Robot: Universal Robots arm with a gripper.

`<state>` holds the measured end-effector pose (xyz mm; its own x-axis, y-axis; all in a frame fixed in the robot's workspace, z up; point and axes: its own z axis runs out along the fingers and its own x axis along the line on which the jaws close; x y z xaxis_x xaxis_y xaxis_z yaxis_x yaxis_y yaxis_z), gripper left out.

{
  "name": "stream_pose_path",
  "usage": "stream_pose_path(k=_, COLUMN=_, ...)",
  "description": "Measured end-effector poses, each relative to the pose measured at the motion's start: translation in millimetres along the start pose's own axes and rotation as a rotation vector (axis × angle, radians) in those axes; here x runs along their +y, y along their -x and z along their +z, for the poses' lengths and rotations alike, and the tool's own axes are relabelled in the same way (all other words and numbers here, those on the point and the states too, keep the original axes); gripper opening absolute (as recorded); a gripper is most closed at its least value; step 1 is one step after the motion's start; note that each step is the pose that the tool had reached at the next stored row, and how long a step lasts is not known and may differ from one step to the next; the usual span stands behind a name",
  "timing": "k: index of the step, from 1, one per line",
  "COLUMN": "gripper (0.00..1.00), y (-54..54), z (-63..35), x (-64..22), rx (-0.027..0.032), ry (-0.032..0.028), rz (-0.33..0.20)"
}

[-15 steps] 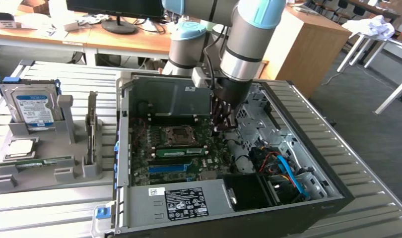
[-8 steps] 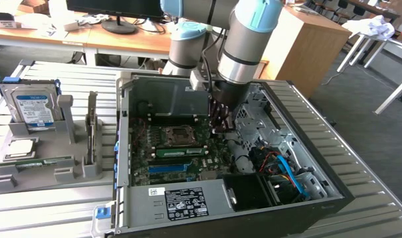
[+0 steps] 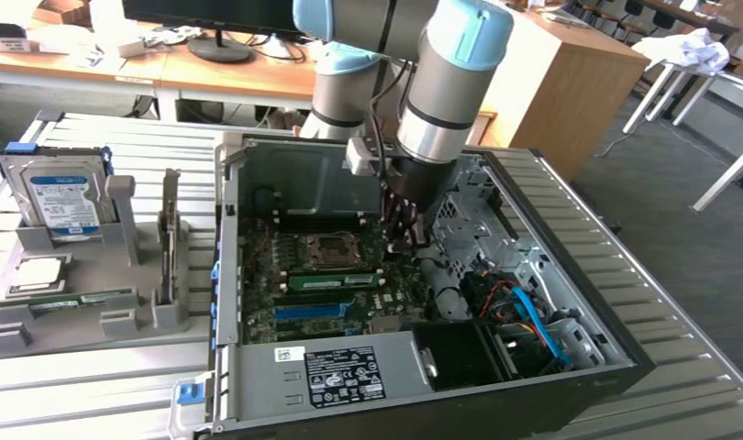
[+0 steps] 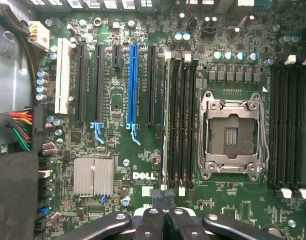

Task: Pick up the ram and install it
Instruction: 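Press down the ram until it locks into place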

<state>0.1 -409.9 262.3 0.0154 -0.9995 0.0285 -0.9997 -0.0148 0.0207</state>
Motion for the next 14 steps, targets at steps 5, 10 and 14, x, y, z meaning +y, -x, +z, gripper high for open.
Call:
stream_pose_path(k=5, gripper=0.1, y=0.2, z=6.8, x=0.4, rx=0.0005, ry=0.0, rz=0.0)
stream_pose_path(k=10, gripper=0.1, y=0.4, z=13.9, x=1.1, rx=0.0011, ry=0.0, rz=0.0)
stream_pose_path(k=14, gripper=0.1, y=0.6, z=21.2, x=1.3, rx=0.0013, ry=0.0, rz=0.0)
